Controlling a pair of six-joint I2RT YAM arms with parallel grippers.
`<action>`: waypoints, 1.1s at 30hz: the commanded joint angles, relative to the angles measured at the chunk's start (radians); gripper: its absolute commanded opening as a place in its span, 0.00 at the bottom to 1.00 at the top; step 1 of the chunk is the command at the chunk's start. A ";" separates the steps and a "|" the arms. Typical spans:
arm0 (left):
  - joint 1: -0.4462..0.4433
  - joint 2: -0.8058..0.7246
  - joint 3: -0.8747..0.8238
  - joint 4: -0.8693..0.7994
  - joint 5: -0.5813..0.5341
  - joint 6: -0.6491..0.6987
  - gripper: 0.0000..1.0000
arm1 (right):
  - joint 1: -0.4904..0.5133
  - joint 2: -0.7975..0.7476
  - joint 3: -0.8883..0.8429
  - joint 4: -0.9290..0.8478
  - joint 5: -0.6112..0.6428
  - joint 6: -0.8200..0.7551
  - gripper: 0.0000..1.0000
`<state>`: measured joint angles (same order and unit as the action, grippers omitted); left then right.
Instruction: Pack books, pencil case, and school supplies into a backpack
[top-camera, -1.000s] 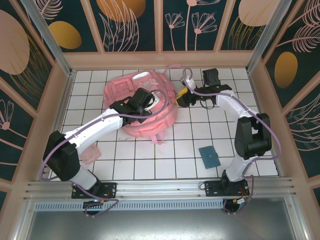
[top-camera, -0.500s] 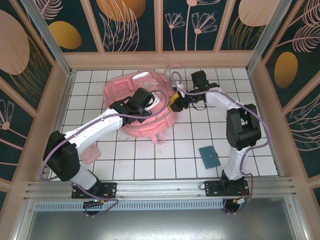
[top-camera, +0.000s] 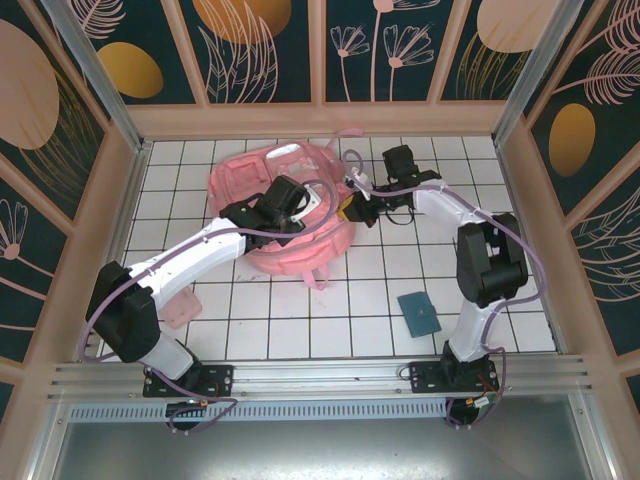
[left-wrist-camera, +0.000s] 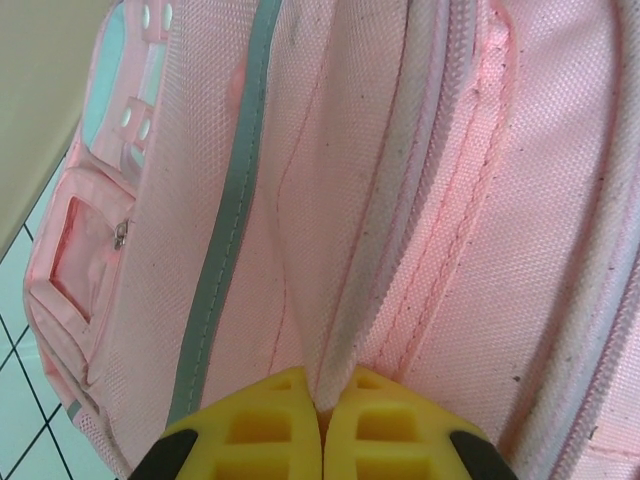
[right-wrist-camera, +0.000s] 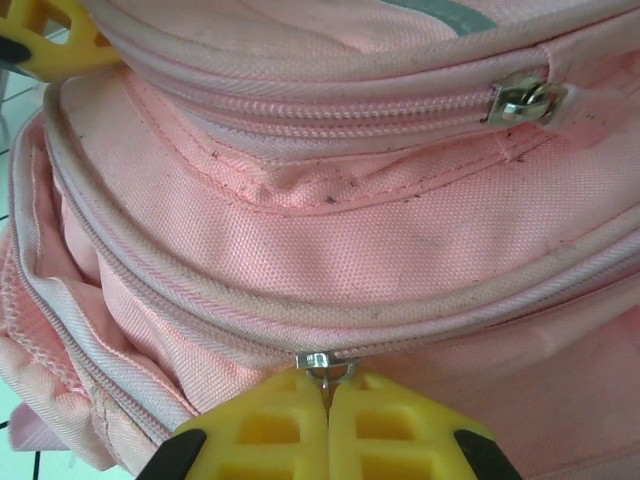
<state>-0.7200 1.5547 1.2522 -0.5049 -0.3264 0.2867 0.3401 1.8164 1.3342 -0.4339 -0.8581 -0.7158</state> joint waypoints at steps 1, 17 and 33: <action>-0.002 -0.010 0.039 0.178 -0.042 -0.038 0.00 | -0.001 -0.109 -0.048 0.030 -0.004 0.049 0.00; -0.002 0.132 0.157 0.266 0.045 -0.216 0.00 | 0.265 -0.351 -0.308 0.370 0.285 0.641 0.00; 0.000 0.054 0.043 0.350 0.124 -0.252 0.00 | 0.138 -0.593 -0.527 0.526 0.468 1.083 0.61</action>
<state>-0.7200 1.6859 1.3079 -0.3233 -0.2184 0.0551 0.5335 1.2728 0.8295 0.0422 -0.4015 0.2337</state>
